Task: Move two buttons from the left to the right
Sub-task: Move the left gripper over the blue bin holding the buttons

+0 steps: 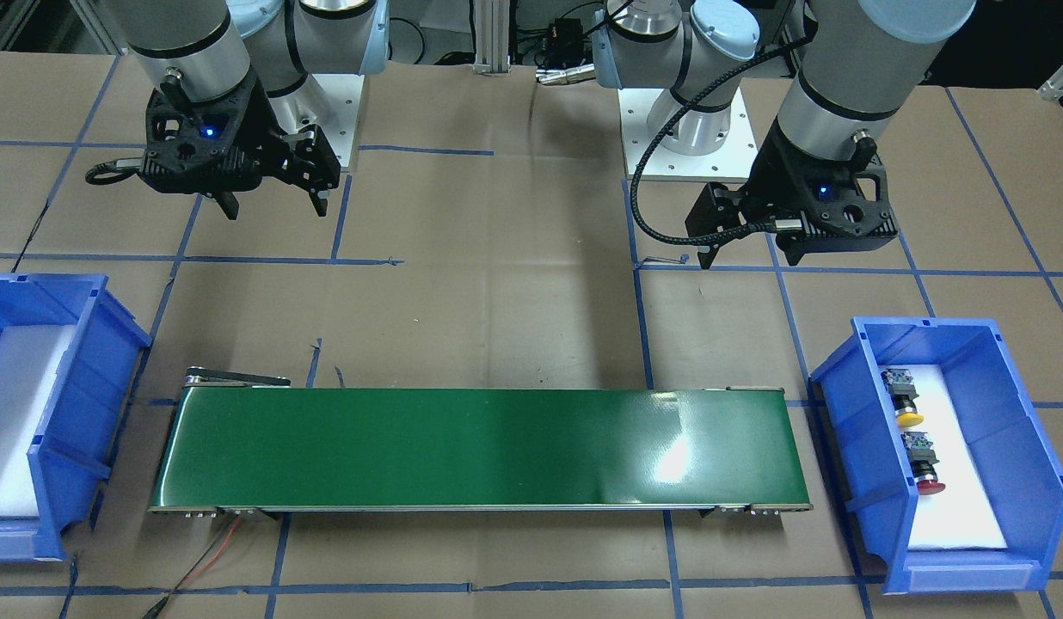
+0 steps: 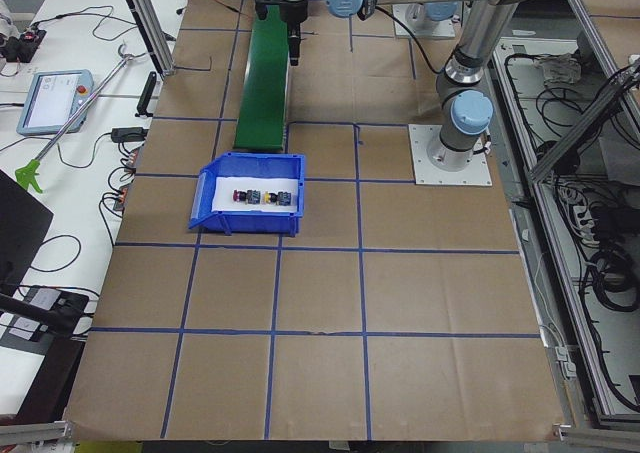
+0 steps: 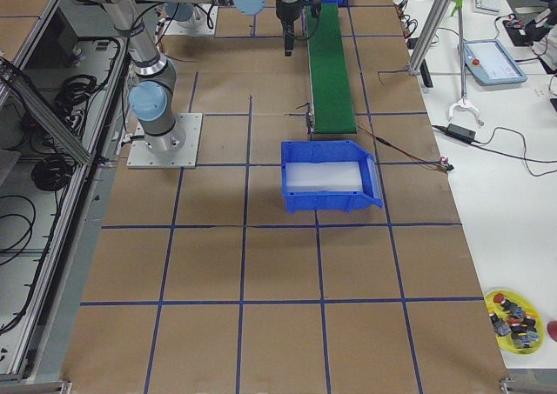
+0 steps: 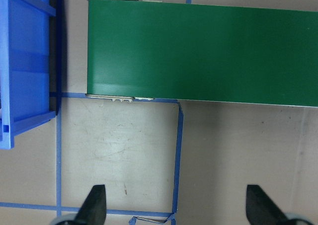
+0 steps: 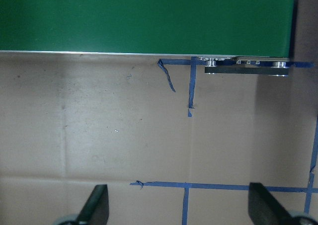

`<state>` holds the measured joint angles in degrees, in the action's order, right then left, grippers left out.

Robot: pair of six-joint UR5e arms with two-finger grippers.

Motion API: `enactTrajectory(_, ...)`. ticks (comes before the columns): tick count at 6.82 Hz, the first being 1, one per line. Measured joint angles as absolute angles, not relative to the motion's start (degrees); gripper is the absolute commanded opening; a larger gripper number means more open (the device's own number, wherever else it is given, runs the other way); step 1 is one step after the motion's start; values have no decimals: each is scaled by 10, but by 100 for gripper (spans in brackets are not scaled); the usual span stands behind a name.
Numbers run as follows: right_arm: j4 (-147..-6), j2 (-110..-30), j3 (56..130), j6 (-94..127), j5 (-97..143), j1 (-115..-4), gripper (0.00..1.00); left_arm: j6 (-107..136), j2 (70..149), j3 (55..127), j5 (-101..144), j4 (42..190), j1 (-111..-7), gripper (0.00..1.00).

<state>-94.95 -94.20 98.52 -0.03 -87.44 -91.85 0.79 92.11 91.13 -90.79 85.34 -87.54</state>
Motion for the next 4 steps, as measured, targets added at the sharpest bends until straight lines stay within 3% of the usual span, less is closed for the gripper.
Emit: enactTrajectory(4, -949, -944, 983, 0, -875, -918, 100, 8, 920, 916, -908, 853, -875, 100)
